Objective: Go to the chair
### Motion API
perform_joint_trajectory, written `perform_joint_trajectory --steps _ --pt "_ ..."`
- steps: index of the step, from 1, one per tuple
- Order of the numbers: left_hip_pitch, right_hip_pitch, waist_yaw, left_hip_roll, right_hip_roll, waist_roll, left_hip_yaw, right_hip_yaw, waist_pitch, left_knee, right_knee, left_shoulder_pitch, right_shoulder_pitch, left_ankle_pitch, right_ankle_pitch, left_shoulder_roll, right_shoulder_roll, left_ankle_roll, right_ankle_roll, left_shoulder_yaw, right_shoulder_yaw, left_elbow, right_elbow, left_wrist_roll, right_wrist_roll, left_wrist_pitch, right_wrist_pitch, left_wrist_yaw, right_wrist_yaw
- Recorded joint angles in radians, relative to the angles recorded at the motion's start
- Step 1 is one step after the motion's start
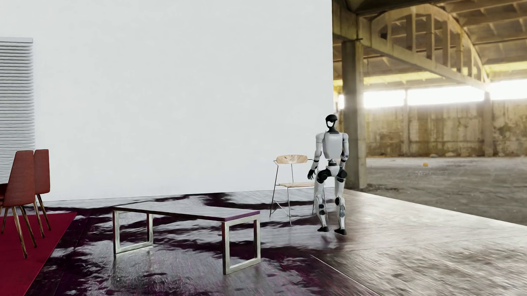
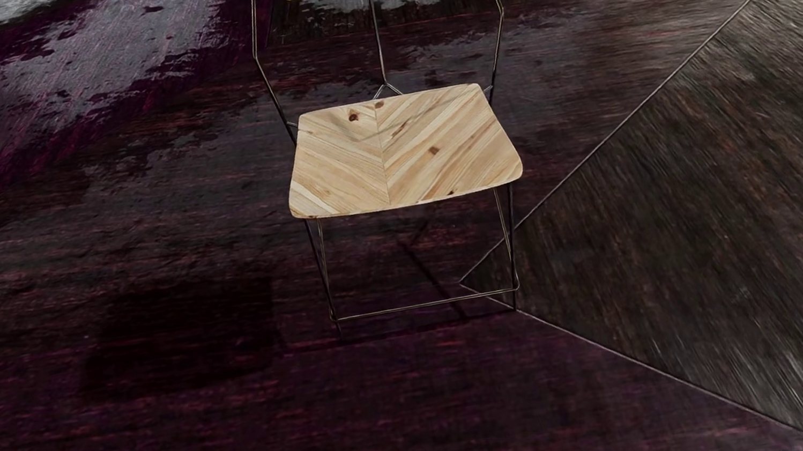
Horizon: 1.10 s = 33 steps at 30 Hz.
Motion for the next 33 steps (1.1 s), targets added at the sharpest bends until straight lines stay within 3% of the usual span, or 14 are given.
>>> perform_joint_trajectory --steps 2,4,5,7,11,13,15,16,17,19,21,26,29,33 --pt "0.031 -0.004 0.006 -0.015 -0.005 0.001 -0.013 0.023 -0.006 -0.147 -0.023 0.022 -0.005 -0.046 0.015 0.008 -0.036 0.077 0.006 0.026 0.039 0.036 0.043 -0.004 -0.046 0.011 0.002 -0.01 0.004" --pt "0.073 -0.008 0.009 -0.049 -0.009 -0.002 -0.048 0.041 -0.012 -0.295 -0.042 0.029 -0.009 0.022 0.029 0.023 -0.062 0.054 0.012 0.016 0.056 0.101 0.067 0.008 -0.068 0.021 0.004 -0.041 0.022" --pt "0.096 -0.005 0.009 -0.056 -0.014 -0.003 -0.038 0.047 -0.016 -0.353 -0.06 0.026 -0.009 0.076 0.039 0.028 -0.073 0.099 0.015 -0.006 0.052 0.138 0.068 0.029 -0.065 0.025 0.004 -0.061 0.023" --pt "0.132 -0.001 0.008 -0.063 -0.029 -0.01 -0.011 0.054 -0.023 -0.444 -0.086 0.028 -0.007 0.119 0.056 0.026 -0.098 0.114 0.021 -0.042 0.034 0.183 0.07 0.062 -0.049 0.033 -0.007 -0.096 0.008" --pt "0.187 -0.034 0.01 -0.099 -0.068 -0.031 0.009 0.061 -0.028 -0.586 -0.051 0.056 -0.019 0.192 0.054 -0.002 -0.101 0.111 0.035 -0.037 0.01 0.152 0.057 0.038 -0.029 0.013 -0.015 -0.078 -0.022" --pt "0.186 -0.103 0.014 -0.108 -0.076 -0.04 0.024 0.06 -0.022 -0.612 0.053 0.06 -0.039 0.2 0.029 -0.015 -0.109 0.11 0.042 -0.038 0.059 0.115 0.02 0.023 -0.096 0.0 -0.023 -0.059 -0.14" --pt "0.154 -0.229 0.019 -0.116 -0.085 -0.052 0.047 0.05 -0.003 -0.574 0.265 0.065 -0.06 0.181 0.019 -0.022 -0.086 0.103 0.071 -0.053 0.096 0.068 -0.015 0.021 -0.159 -0.01 0.053 -0.047 -0.275" --pt "0.14 -0.288 0.021 -0.121 -0.104 -0.06 0.061 0.026 0.006 -0.555 0.364 0.071 -0.066 0.172 0.013 -0.02 -0.055 0.098 0.117 -0.06 0.067 0.044 -0.03 0.015 -0.11 -0.021 0.07 -0.041 -0.266" --pt "0.138 -0.326 0.022 -0.125 -0.129 -0.068 0.072 -0.005 0.013 -0.551 0.418 0.066 -0.066 0.168 -0.023 -0.016 -0.032 0.09 0.116 -0.069 0.03 0.036 -0.054 0.003 -0.039 -0.033 0.068 -0.032 -0.214" --pt "0.153 -0.316 0.018 -0.135 -0.149 -0.079 0.073 -0.023 0.016 -0.563 0.352 0.054 -0.063 0.166 -0.077 -0.009 -0.008 0.079 0.064 -0.092 0.029 0.055 -0.077 -0.011 0.022 -0.028 0.047 -0.019 -0.128" --pt "0.176 -0.23 0.014 -0.142 -0.144 -0.083 0.059 -0.011 0.01 -0.579 0.16 0.044 -0.05 0.166 -0.013 -0.006 -0.008 0.084 0.048 -0.117 0.085 0.084 -0.089 -0.008 0.01 0.0 -0.003 -0.057 -0.09" --pt "0.229 -0.065 0.023 -0.102 -0.104 -0.06 0.043 -0.016 -0.006 -0.599 -0.096 0.074 -0.073 0.167 0.09 0.024 -0.038 0.099 0.065 -0.122 0.241 0.064 -0.005 -0.047 -0.027 -0.038 -0.077 -0.144 0.015" --pt "0.242 -0.034 0.024 -0.089 -0.091 -0.053 0.039 -0.02 -0.015 -0.604 -0.136 0.07 -0.073 0.164 0.108 0.039 -0.06 0.094 0.059 -0.161 0.251 0.056 0.013 -0.026 -0.013 -0.037 -0.07 -0.098 0.001" --pt "0.247 -0.025 0.022 -0.086 -0.087 -0.053 0.032 -0.026 -0.024 -0.603 -0.139 0.044 -0.056 0.164 0.11 -0.001 -0.088 0.098 0.044 -0.172 0.233 0.13 0.038 -0.033 0.005 0.021 -0.037 -0.058 -0.007"
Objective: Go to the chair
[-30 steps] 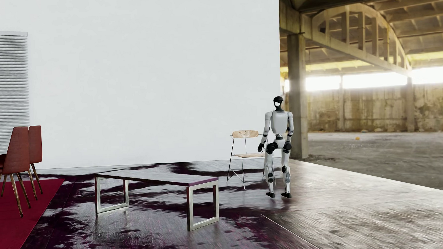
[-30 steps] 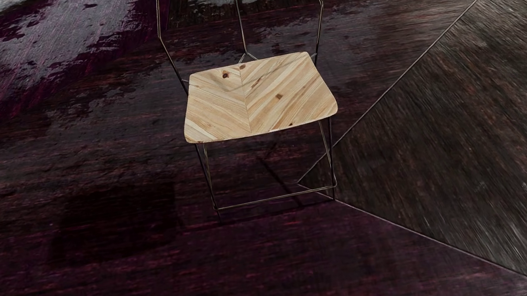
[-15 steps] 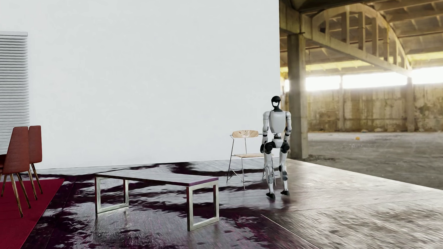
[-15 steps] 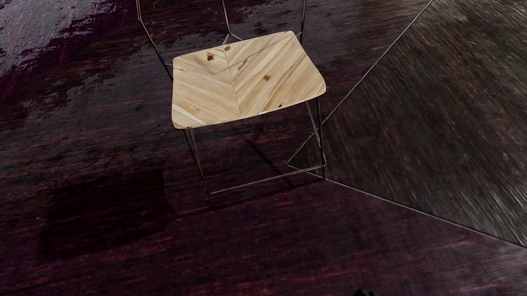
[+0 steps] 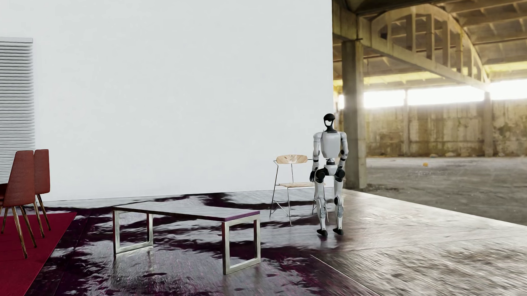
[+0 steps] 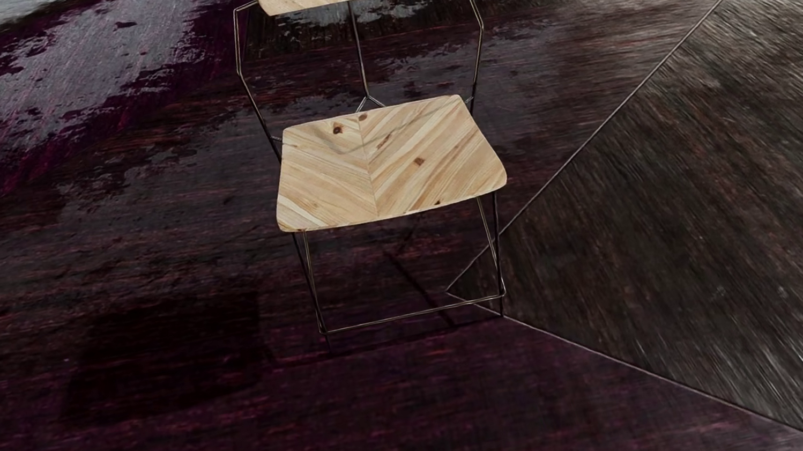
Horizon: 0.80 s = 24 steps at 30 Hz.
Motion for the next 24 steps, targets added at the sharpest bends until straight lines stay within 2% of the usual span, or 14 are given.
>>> perform_joint_trajectory --steps 4,8,12,16,21,24 --pt "0.0 0.004 -0.001 0.002 0.003 0.0 0.002 0.003 -0.009 -0.001 -0.01 0.004 0.0 -0.002 0.006 0.001 -0.029 0.0 -0.009 -0.019 -0.002 -0.002 0.025 -0.01 0.008 0.001 0.008 0.033 -0.002" --pt "-0.001 0.001 -0.002 0.002 0.003 0.001 0.005 0.006 -0.012 0.001 -0.007 -0.016 0.005 -0.006 0.002 0.02 -0.034 -0.001 -0.012 -0.051 -0.011 0.013 0.023 -0.017 0.019 -0.014 0.009 0.003 -0.011" --pt "-0.004 0.0 -0.004 0.001 0.002 0.003 0.007 0.008 -0.013 0.007 -0.003 -0.05 -0.003 -0.009 -0.002 0.016 -0.013 -0.003 -0.015 -0.045 -0.002 0.023 0.017 -0.013 0.022 0.003 0.006 -0.002 -0.004" --pt "-0.004 -0.004 -0.004 -0.003 -0.001 0.006 0.009 0.012 -0.019 0.002 -0.003 -0.077 -0.014 -0.004 -0.003 0.018 0.016 0.01 -0.015 -0.036 -0.003 0.005 -0.004 -0.012 0.029 -0.025 0.0 0.015 -0.012" --pt "-0.003 -0.005 -0.005 -0.005 -0.002 0.008 0.014 0.016 -0.024 -0.001 -0.002 -0.085 -0.029 -0.003 -0.007 -0.006 0.043 0.016 -0.013 -0.001 -0.02 -0.013 -0.027 -0.021 0.04 -0.023 0.006 0.03 -0.02" --pt "0.002 -0.002 -0.006 -0.006 -0.003 0.008 0.017 0.018 -0.025 -0.003 0.0 -0.077 -0.033 -0.007 -0.011 -0.018 0.047 0.017 -0.012 -0.016 -0.027 -0.017 -0.03 -0.011 0.041 -0.022 0.002 0.015 -0.021"
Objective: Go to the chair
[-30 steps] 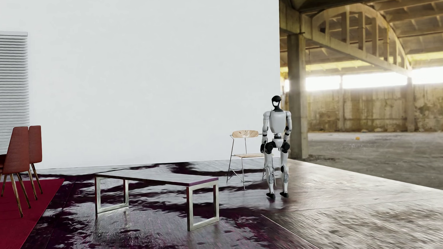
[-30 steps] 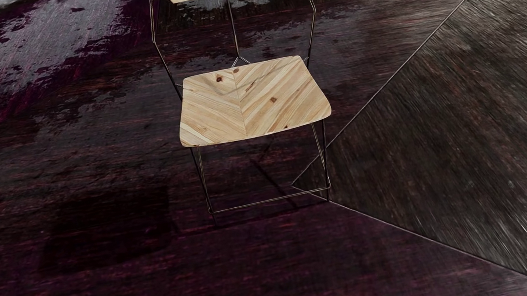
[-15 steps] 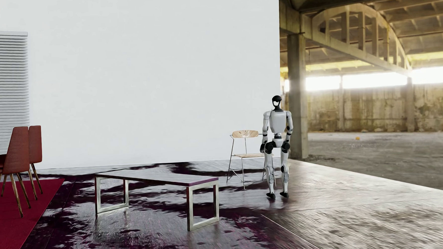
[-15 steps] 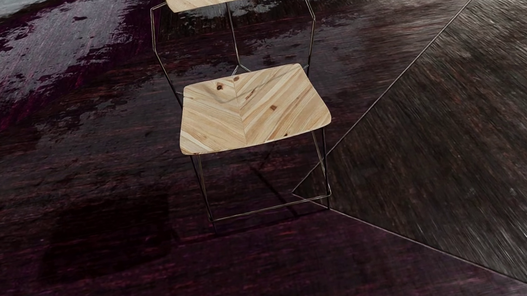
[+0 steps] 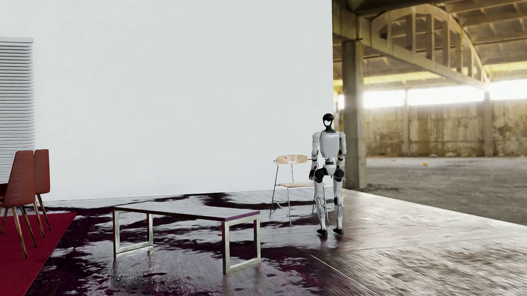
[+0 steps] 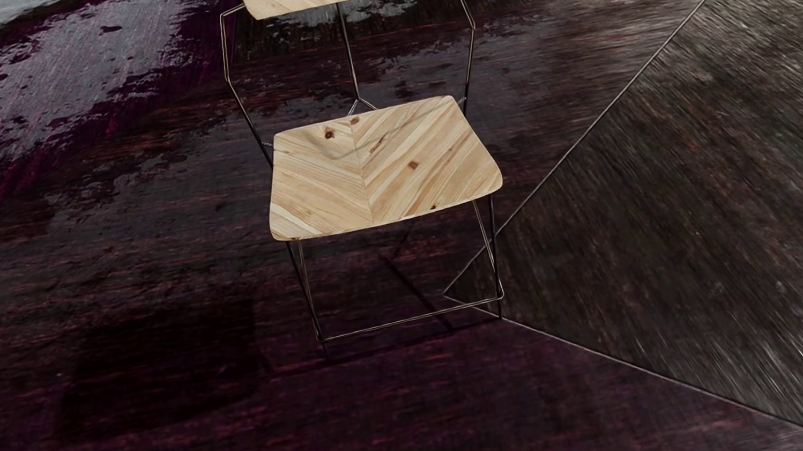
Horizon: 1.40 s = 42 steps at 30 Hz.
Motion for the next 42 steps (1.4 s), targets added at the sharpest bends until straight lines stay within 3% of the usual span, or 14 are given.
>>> perform_joint_trajectory --steps 3,9,21,42 --pt "0.007 0.005 -0.001 0.0 0.0 0.001 0.002 0.001 -0.001 -0.002 0.0 0.005 0.001 -0.004 -0.003 0.004 -0.003 0.002 0.002 -0.017 -0.001 0.01 0.007 0.004 -0.007 -0.001 0.003 -0.027 -0.003" --pt "0.02 0.014 0.0 0.001 0.001 0.001 0.009 0.007 0.002 -0.002 0.005 0.017 0.02 -0.011 -0.009 0.013 -0.005 0.007 0.003 -0.006 -0.013 0.03 0.03 0.006 -0.012 0.02 0.009 -0.013 0.001" --pt "0.04 0.029 0.0 0.001 0.002 0.003 0.012 0.009 0.014 0.003 0.019 0.021 0.039 -0.017 -0.022 0.015 -0.004 0.009 -0.001 0.0 -0.006 0.04 0.035 0.015 -0.039 0.0 0.01 -0.009 0.003" --pt "0.029 0.029 0.002 0.004 0.004 0.004 -0.002 -0.006 0.017 0.021 0.022 0.026 0.039 -0.023 -0.025 0.021 -0.033 0.001 -0.006 -0.026 0.064 0.037 0.029 0.005 -0.013 -0.006 -0.003 -0.006 0.017"
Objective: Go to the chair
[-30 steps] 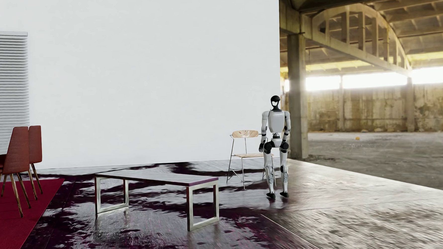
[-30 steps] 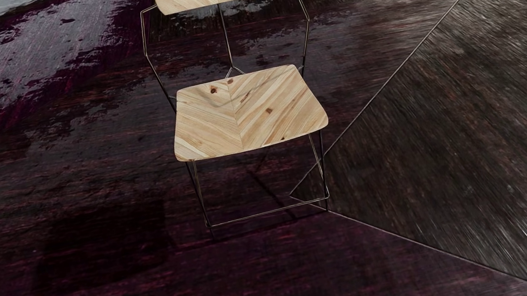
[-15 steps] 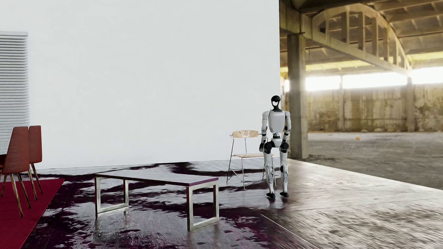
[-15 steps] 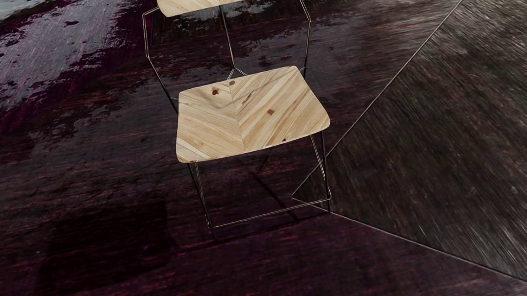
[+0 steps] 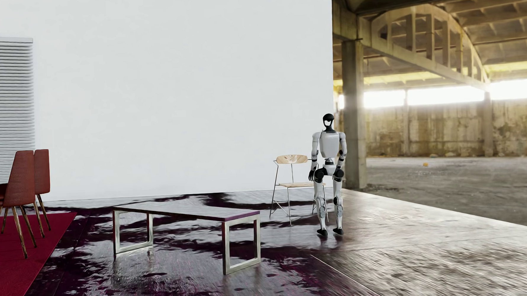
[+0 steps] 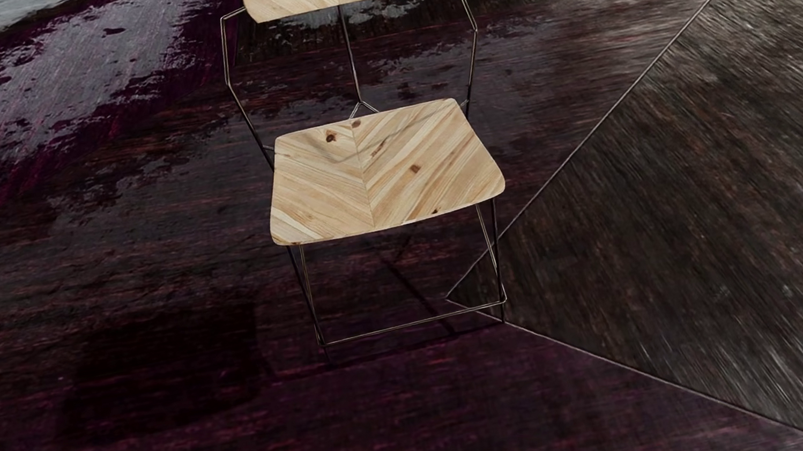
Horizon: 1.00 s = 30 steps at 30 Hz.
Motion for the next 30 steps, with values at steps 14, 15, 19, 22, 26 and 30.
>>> perform_joint_trajectory --steps 14,15,19,22,26,30 --pt "-0.009 -0.002 0.0 0.005 0.004 -0.003 0.001 -0.001 0.012 0.013 -0.001 0.018 -0.015 0.001 0.002 -0.001 -0.01 -0.006 -0.004 -0.003 0.009 -0.021 0.0 -0.016 0.021 0.02 -0.001 0.014 -0.011" --pt "-0.009 -0.002 0.0 0.005 0.004 -0.003 0.001 -0.001 0.012 0.014 -0.001 0.018 -0.016 0.001 0.002 -0.001 -0.01 -0.006 -0.005 -0.005 0.011 -0.021 0.0 -0.016 0.021 0.021 -0.001 0.015 -0.01" --pt "-0.009 -0.001 -0.001 0.004 0.003 -0.002 0.002 -0.001 0.013 0.015 0.0 0.014 -0.017 0.002 0.001 0.002 -0.01 -0.007 -0.005 -0.017 0.018 -0.019 -0.005 -0.016 0.024 0.02 0.0 0.014 -0.011" --pt "-0.011 -0.002 -0.001 0.005 0.003 -0.001 0.004 0.0 0.012 0.019 0.001 0.013 -0.019 0.002 0.0 0.002 -0.013 -0.007 -0.004 -0.02 0.022 -0.018 -0.004 -0.02 0.024 0.022 -0.002 0.013 -0.015" --pt "-0.012 -0.002 -0.002 0.003 0.001 0.0 0.004 0.0 0.012 0.02 0.001 0.01 -0.019 0.003 0.0 0.002 -0.015 -0.007 -0.004 -0.026 0.022 -0.018 -0.002 -0.019 0.028 0.025 0.001 0.012 -0.013" --pt "-0.012 0.0 -0.001 0.0 -0.001 0.0 -0.001 -0.005 0.009 0.022 0.0 -0.003 -0.023 0.002 -0.002 0.005 -0.021 -0.006 -0.003 -0.037 0.036 -0.016 0.007 -0.016 0.018 0.021 -0.003 0.006 -0.011"
